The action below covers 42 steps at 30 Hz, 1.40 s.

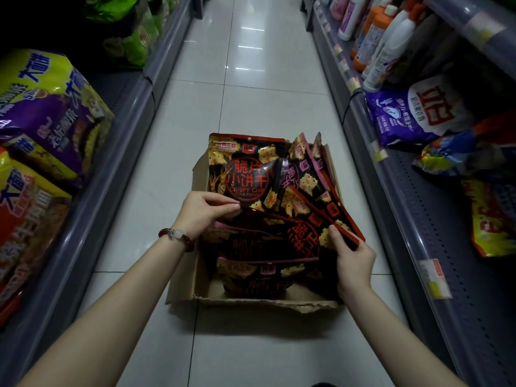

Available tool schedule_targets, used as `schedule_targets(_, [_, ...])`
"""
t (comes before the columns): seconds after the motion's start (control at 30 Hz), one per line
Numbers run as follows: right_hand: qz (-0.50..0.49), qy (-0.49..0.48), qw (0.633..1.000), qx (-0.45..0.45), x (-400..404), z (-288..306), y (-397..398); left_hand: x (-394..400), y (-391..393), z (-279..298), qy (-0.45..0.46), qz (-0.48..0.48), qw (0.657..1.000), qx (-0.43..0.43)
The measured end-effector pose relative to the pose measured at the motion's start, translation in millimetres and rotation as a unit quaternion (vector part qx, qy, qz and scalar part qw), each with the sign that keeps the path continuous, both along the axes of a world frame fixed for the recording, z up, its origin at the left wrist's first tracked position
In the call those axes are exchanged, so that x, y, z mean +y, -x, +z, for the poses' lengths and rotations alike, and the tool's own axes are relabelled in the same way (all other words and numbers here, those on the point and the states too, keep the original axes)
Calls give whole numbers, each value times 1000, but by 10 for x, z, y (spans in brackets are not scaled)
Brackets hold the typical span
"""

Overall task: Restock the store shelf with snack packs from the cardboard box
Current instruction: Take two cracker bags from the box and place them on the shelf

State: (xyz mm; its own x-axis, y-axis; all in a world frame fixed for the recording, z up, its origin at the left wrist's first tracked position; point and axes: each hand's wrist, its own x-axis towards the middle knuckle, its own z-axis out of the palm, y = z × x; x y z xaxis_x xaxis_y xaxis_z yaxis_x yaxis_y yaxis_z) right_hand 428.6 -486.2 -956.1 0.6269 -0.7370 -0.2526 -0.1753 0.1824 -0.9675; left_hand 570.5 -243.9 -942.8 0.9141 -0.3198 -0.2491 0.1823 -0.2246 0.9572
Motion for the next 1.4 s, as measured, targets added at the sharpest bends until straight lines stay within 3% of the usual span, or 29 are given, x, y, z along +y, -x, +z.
schedule_targets(0.27, [8,4,1000,4,8,-23,-59,-50,-117,-53,-83,-77,992,-48])
schedule_targets(0.43, [4,-6,1000,-6,33,62,-128,-108,-163,-9,-48,-28,998,-36])
schedule_targets(0.6, [-11,-4,1000,10,-28,569,-318,-198,-276,422,-19,22,999,-26])
schedule_targets(0.8, [2,-10,1000,28,-122,1860,-475,-254,-310,1568,7,102,995,16])
schedule_targets(1.1, [34,16,999,13,-61,4250,-694,9,-296,3846,32,210,976,46])
schedule_targets(1.4, [88,2,995,-53,108,6366,-968,391,-366,6122,27,286,958,-24])
